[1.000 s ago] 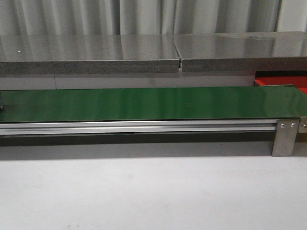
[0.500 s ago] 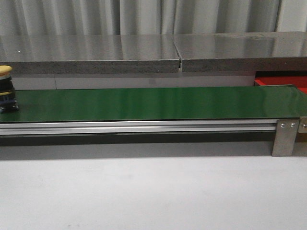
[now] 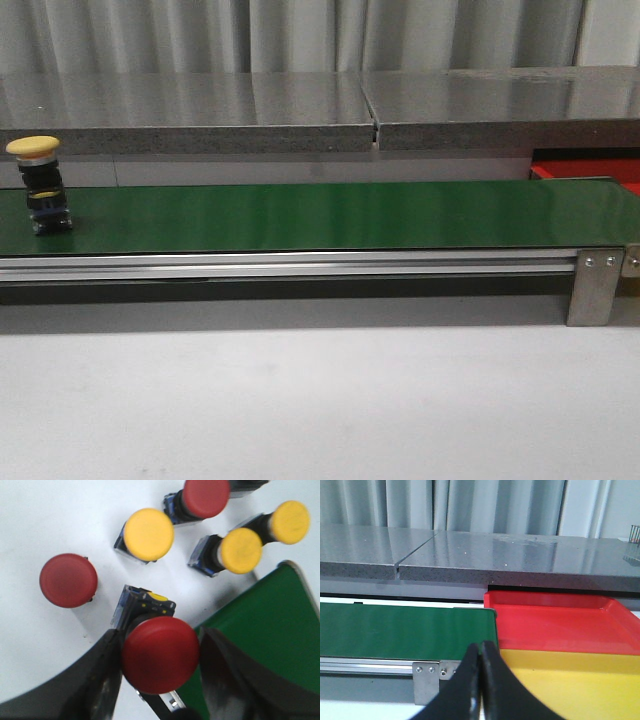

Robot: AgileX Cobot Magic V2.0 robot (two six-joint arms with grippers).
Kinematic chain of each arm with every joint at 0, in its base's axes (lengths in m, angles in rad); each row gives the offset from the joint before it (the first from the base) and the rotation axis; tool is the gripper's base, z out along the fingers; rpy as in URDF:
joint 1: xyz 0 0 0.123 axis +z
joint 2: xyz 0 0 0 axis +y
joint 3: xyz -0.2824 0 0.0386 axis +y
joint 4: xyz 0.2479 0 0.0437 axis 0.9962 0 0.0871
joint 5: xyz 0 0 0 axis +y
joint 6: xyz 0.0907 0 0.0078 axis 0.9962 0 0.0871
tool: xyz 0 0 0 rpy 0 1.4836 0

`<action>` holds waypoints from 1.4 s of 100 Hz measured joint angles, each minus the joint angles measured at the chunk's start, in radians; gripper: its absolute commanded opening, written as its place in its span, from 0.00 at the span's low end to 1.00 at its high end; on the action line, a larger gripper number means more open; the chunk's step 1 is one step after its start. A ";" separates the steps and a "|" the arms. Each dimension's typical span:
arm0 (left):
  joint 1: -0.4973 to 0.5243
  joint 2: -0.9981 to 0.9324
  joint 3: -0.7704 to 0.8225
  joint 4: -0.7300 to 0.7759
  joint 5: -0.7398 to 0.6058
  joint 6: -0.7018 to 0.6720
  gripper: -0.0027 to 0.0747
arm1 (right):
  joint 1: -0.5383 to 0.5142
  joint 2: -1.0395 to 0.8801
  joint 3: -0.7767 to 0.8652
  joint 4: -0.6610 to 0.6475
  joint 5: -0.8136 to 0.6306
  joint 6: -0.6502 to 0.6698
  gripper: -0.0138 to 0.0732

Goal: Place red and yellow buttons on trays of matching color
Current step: 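Place the red button on the belt behind the yellow one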

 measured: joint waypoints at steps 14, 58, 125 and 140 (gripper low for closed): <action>-0.013 -0.030 -0.062 0.000 0.066 0.032 0.40 | 0.000 0.000 0.000 0.000 0.000 0.000 0.02; -0.182 0.021 -0.103 -0.015 0.097 0.092 0.40 | 0.000 0.000 0.000 0.000 0.000 0.000 0.02; -0.211 0.105 -0.103 -0.059 0.055 0.138 0.72 | 0.000 0.000 0.000 0.000 0.000 0.000 0.02; -0.234 0.038 -0.103 -0.054 0.048 0.215 0.63 | 0.000 0.000 0.000 0.000 0.000 0.000 0.02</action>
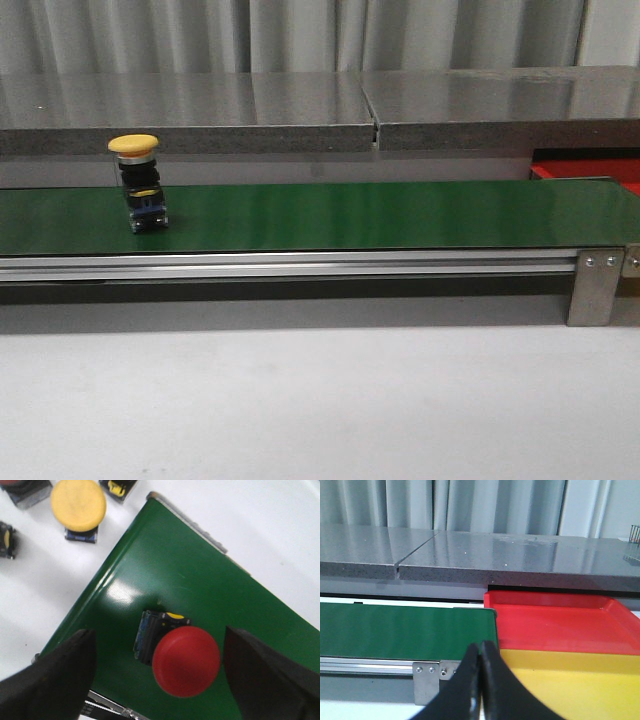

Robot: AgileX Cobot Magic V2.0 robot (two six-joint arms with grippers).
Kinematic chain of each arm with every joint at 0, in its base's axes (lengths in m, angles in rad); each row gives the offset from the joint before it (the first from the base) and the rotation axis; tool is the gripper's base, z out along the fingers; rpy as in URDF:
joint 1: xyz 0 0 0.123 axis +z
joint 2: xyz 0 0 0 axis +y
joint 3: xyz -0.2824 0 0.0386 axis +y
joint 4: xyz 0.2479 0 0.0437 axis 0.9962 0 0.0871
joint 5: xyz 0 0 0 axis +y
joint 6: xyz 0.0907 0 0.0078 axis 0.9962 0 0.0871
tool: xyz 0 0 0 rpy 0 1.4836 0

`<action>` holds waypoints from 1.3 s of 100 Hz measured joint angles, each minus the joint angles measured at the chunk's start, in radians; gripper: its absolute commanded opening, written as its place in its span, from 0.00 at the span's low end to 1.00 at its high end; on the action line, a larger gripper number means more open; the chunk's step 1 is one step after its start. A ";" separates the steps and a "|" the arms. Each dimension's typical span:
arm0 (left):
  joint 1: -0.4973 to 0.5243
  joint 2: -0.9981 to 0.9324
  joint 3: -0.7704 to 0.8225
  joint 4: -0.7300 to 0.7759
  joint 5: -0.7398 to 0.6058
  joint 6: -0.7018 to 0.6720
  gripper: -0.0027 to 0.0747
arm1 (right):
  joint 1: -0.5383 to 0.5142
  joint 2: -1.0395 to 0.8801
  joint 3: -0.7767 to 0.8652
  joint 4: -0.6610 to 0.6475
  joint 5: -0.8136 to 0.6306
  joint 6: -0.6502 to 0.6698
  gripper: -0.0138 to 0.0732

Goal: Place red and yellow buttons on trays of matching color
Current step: 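Place the red button on the belt behind the yellow one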

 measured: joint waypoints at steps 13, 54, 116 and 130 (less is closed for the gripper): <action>-0.045 -0.089 0.000 0.033 -0.004 0.077 0.32 | 0.000 0.000 0.000 0.000 0.000 0.000 0.02; -0.230 -0.362 0.108 0.056 -0.062 0.314 0.01 | 0.000 0.000 0.000 0.000 0.000 0.000 0.02; -0.489 -0.799 0.664 0.051 -0.308 0.394 0.01 | 0.000 0.000 0.000 0.000 0.000 0.000 0.02; -0.492 -0.914 0.745 0.033 -0.314 0.394 0.01 | 0.000 0.000 0.000 0.000 0.000 0.000 0.02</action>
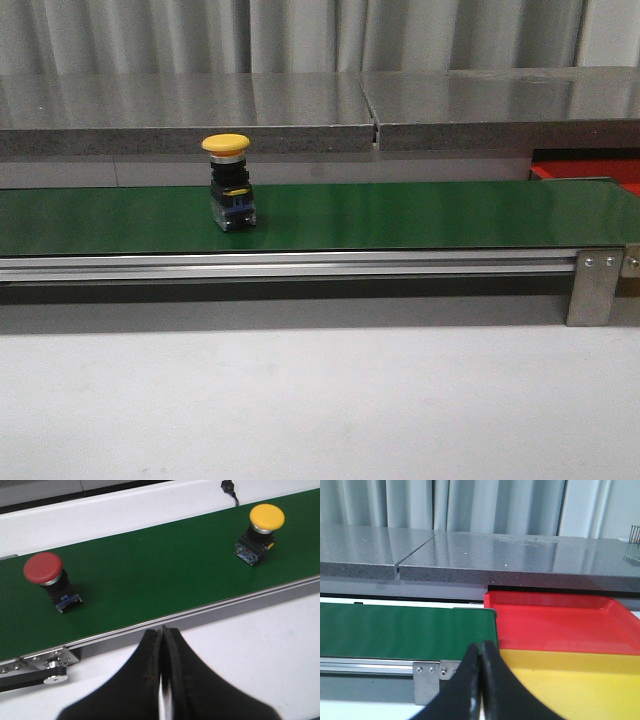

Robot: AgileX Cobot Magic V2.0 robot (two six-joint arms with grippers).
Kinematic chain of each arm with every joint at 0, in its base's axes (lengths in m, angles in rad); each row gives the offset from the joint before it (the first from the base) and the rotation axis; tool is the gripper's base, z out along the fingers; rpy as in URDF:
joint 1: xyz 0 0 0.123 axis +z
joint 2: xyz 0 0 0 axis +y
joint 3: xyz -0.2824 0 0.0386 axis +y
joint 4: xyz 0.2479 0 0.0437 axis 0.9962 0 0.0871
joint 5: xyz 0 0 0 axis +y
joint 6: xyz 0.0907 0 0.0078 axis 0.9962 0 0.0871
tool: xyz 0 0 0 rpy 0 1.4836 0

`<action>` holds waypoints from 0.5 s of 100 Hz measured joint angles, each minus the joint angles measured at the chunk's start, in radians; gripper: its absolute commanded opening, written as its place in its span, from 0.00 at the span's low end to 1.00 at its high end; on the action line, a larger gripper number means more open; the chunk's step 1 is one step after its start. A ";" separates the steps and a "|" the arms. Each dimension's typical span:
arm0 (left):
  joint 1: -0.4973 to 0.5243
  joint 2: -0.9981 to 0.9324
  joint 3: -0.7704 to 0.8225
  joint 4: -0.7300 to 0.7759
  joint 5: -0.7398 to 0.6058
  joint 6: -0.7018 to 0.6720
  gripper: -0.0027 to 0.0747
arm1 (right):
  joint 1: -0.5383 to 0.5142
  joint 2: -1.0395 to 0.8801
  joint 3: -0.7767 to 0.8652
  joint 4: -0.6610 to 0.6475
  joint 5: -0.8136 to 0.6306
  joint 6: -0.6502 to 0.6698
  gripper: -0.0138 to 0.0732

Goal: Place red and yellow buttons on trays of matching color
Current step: 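Place the red button on the belt behind the yellow one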

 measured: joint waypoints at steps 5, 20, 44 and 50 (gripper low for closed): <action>0.000 -0.044 0.026 -0.002 0.000 0.000 0.01 | 0.000 0.000 0.000 0.000 0.000 0.000 0.02; -0.001 -0.193 0.111 -0.025 0.000 0.001 0.01 | 0.000 0.000 0.000 0.000 0.000 0.000 0.02; -0.002 -0.395 0.219 -0.056 0.011 0.002 0.01 | 0.000 0.000 0.000 0.000 0.000 0.000 0.02; -0.002 -0.435 0.232 -0.062 0.015 0.002 0.01 | 0.000 0.000 0.000 0.000 -0.004 0.000 0.02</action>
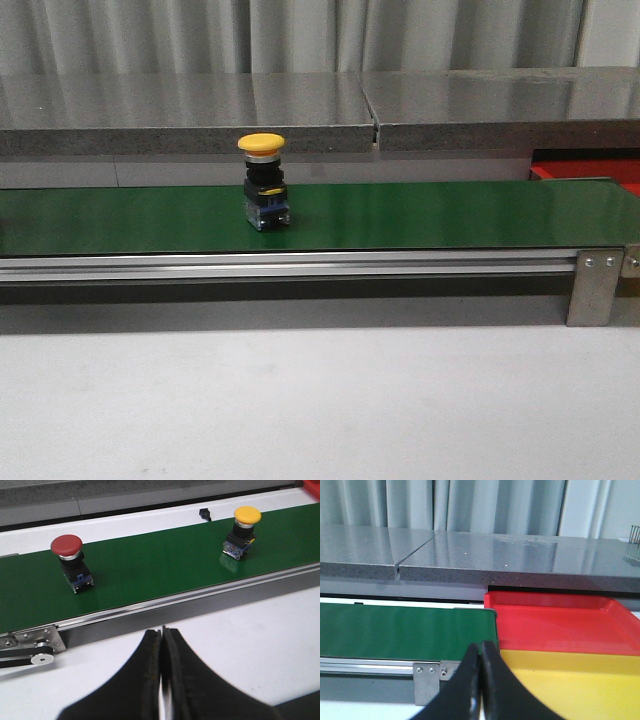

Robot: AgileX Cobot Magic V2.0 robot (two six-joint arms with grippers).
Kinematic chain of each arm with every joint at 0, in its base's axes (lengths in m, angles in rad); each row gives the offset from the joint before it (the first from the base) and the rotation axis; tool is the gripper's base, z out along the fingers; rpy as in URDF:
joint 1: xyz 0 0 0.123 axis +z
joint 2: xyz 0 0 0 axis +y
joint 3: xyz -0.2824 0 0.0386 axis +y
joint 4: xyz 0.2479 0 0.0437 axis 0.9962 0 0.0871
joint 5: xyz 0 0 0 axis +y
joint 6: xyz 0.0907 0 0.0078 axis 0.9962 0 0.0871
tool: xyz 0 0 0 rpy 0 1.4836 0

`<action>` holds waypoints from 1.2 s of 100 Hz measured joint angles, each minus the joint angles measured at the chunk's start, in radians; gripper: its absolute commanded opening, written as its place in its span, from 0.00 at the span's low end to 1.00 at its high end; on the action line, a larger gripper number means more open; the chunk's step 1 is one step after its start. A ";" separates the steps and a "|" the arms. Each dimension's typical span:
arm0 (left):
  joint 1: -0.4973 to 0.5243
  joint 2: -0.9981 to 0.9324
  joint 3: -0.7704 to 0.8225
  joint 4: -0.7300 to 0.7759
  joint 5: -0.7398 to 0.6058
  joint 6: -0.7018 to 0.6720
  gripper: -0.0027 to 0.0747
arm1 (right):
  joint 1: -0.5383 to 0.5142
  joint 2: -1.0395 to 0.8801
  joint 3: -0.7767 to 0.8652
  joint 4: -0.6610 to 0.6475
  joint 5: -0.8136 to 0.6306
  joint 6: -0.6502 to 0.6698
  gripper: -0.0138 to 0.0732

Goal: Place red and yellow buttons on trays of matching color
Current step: 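Place the red button on the belt behind the yellow one, then lower the right gripper onto the yellow button arriving on the belt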

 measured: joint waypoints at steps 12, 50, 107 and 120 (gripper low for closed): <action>0.000 -0.052 0.010 -0.004 0.002 0.000 0.01 | 0.000 0.000 -0.002 0.000 -0.006 0.000 0.02; 0.000 -0.067 0.011 -0.005 0.006 0.002 0.01 | 0.000 0.081 -0.155 0.009 0.144 0.000 0.02; 0.000 -0.067 0.011 -0.005 0.006 0.002 0.01 | 0.044 0.650 -0.629 0.026 0.521 -0.020 0.03; 0.000 -0.067 0.011 -0.005 0.006 0.002 0.01 | 0.105 0.774 -0.729 0.026 0.579 -0.028 0.17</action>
